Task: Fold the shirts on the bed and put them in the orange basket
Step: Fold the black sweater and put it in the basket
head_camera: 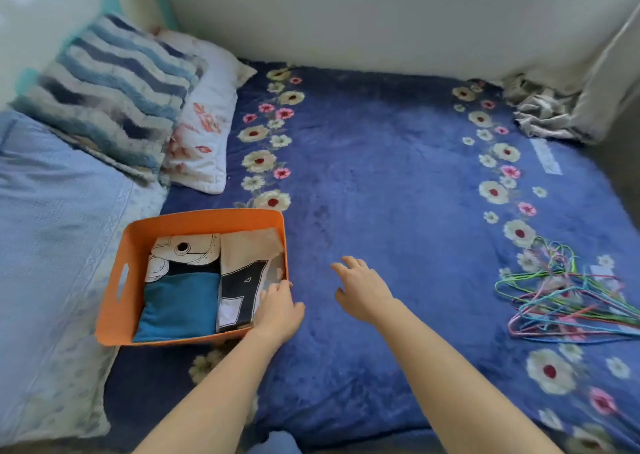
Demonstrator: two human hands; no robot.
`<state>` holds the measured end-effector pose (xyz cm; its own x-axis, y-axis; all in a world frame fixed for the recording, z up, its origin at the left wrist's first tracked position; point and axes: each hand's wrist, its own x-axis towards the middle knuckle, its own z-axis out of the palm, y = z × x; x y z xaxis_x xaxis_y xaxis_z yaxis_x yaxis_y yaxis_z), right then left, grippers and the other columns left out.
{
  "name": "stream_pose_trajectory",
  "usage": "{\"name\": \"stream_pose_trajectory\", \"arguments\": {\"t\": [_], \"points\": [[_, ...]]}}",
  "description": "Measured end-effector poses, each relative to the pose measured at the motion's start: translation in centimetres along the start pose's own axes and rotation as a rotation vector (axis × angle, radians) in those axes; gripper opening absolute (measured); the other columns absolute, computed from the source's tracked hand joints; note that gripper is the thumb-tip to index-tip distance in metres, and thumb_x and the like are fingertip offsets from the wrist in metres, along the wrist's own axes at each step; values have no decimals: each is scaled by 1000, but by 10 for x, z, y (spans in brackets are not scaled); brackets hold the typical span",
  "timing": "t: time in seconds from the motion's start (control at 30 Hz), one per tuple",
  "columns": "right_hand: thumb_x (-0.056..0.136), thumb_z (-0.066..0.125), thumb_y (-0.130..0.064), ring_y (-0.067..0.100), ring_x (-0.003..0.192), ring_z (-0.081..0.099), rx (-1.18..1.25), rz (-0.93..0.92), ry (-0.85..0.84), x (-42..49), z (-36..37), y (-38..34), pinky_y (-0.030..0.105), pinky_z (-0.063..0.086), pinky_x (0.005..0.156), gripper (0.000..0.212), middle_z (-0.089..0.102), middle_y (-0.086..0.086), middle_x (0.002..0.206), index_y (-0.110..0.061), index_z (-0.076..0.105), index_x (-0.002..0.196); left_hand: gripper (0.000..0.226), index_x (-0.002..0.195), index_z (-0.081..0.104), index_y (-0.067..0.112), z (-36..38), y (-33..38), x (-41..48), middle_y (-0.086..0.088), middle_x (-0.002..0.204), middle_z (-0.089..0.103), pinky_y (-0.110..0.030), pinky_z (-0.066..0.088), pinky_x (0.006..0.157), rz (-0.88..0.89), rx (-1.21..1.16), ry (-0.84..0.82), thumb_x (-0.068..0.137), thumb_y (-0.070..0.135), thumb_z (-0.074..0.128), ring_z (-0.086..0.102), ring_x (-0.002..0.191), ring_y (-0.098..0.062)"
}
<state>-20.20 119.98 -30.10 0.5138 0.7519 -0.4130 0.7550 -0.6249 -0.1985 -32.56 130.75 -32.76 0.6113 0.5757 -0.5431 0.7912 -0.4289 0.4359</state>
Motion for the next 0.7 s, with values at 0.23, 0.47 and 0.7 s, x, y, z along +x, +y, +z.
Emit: {"name": "stream_pose_trajectory", "arguments": {"t": [0.23, 0.47, 0.7], "points": [[96, 45, -30, 26, 131, 34, 132, 289, 118, -137, -41, 139, 38, 38, 101, 52, 33, 8, 144, -13, 34, 144, 38, 131, 45, 13, 55, 143, -62, -8, 137, 40, -31, 34, 97, 335, 159, -10, 93, 19, 43, 36, 127, -25], [93, 51, -33, 28, 130, 38, 198, 481, 230, -263, -64, 264, 36, 37, 103, 55, 37, 9, 141, -12, 36, 142, 37, 130, 47, 13, 116, 288, -123, -10, 134, 42, -33, 39, 98, 606, 272, -22, 93, 21, 45, 35, 126, -27], [93, 51, -33, 28, 131, 33, 210, 647, 328, -365, -96, 373, 39, 35, 106, 55, 33, 9, 142, -11, 34, 140, 37, 128, 49, 12, 160, 437, -164, -14, 132, 43, -38, 38, 101, 851, 447, 5, 92, 22, 49, 35, 125, -33]]}}
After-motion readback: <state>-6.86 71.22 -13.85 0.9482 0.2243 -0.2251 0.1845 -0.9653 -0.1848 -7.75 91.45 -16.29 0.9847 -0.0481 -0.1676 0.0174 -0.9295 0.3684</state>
